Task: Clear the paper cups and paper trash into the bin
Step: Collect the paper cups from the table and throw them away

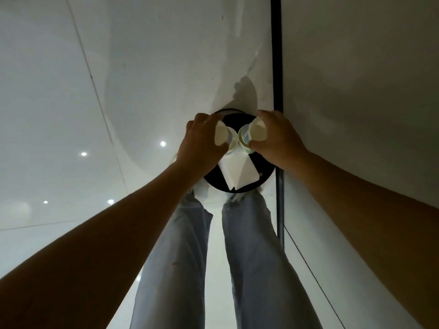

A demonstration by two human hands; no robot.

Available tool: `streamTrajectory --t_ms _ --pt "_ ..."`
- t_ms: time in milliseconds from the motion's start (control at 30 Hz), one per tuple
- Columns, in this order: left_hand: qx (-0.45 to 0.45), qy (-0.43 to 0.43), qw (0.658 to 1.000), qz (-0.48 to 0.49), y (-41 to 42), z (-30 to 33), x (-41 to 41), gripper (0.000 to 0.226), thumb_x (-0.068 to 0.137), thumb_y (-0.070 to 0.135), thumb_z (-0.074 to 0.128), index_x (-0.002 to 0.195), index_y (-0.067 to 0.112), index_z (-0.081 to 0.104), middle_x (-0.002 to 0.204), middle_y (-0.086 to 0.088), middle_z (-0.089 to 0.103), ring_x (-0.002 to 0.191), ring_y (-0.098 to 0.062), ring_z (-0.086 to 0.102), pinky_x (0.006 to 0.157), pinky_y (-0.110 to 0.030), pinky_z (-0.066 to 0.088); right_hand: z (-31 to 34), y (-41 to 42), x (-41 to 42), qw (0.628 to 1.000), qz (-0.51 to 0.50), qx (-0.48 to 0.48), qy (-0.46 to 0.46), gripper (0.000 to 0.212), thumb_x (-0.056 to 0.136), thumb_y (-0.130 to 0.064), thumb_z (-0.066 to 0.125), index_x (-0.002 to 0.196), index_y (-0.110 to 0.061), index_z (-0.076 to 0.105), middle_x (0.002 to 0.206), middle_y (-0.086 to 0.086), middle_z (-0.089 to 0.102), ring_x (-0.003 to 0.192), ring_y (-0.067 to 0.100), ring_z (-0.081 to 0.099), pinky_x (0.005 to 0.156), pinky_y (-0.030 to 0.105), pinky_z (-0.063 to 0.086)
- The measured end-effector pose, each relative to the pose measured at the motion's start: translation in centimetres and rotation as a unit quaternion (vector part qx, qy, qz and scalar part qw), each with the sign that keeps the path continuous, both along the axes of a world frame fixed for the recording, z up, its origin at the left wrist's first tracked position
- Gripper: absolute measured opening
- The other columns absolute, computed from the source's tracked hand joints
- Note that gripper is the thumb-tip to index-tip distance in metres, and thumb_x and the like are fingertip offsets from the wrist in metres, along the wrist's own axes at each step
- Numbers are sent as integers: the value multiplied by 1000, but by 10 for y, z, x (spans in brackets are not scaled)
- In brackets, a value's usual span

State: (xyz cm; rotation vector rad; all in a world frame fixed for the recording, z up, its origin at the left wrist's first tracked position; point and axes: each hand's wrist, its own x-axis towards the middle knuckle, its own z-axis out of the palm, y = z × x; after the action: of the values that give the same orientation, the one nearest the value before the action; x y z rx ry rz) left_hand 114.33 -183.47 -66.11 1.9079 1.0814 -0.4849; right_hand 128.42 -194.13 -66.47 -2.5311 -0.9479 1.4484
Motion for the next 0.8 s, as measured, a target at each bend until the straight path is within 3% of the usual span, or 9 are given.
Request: streamTrajectory --t_ms 233,467,800 --pt "-13 5 997 -71 -10 -35 2 69 80 22 73 140 20 41 144 -6 40 130 -28 37 99 -35 42 -37 -12 -2 996 76 -35 10 78 86 -24 67 150 -19 24 152 8 28 136 32 30 104 43 38" --pt "15 27 991 -132 -19 -54 6 74 81 30 72 144 18 34 150 -2 35 135 -23 36 105 -35 37 -52 -14 -13 989 146 9 -37 77 88 -24 66 151 -17 23 157 5 19 142 27 18 108 37 35" --pt "38 36 992 -112 -12 -6 -23 70 85 32 68 144 17 34 151 -3 35 139 -22 31 110 -34 31 -3 -11 -23 996 73 13 -54 75 89 -19 63 152 -20 20 157 8 19 141 28 20 106 39 37"
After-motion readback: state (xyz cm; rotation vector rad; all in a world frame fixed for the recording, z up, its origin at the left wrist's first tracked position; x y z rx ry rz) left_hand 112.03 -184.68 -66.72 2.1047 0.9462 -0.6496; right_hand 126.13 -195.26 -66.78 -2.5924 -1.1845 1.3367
